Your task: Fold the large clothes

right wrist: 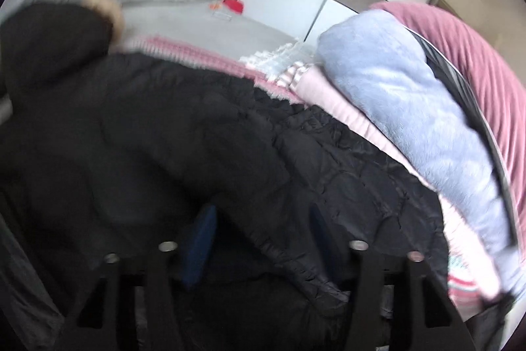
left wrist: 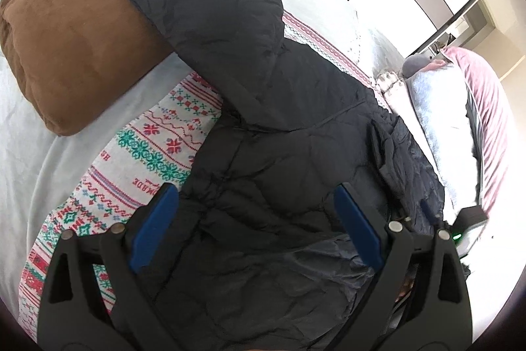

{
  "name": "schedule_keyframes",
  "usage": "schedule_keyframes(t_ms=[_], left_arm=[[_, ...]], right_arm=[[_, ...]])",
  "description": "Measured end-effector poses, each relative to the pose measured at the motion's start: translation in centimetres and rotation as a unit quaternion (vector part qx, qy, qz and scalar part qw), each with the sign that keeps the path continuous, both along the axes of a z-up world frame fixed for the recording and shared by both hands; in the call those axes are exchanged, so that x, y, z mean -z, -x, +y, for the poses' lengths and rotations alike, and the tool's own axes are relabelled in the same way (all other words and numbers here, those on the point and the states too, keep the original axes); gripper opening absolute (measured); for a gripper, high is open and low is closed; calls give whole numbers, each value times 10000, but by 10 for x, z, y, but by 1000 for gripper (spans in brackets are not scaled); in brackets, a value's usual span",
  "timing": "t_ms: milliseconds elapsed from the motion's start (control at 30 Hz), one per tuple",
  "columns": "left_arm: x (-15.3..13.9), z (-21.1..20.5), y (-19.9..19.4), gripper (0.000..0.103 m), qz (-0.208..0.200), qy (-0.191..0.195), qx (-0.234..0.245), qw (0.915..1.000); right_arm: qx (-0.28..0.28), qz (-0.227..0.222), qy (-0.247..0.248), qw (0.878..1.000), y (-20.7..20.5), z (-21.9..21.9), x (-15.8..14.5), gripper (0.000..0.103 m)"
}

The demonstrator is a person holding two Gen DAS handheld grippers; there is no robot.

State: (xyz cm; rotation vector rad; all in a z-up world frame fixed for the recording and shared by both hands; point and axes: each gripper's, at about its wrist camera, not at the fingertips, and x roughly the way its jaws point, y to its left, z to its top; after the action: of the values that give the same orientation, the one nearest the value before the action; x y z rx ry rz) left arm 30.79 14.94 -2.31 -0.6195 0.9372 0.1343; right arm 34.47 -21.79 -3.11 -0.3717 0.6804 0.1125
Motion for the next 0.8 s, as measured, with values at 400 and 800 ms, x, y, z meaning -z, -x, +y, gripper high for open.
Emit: schedule_keyframes(t_ms=[400, 800], left_arm=[[4, 4, 0, 95, 64, -43, -55, 10000], [-10, 23, 4, 95, -150, -27, -159, 9998]], right_arm=[[242, 995, -1418, 9846, -18, -18, 16, 62], [789, 1569, -2345, 9561, 110, -107, -43, 74]])
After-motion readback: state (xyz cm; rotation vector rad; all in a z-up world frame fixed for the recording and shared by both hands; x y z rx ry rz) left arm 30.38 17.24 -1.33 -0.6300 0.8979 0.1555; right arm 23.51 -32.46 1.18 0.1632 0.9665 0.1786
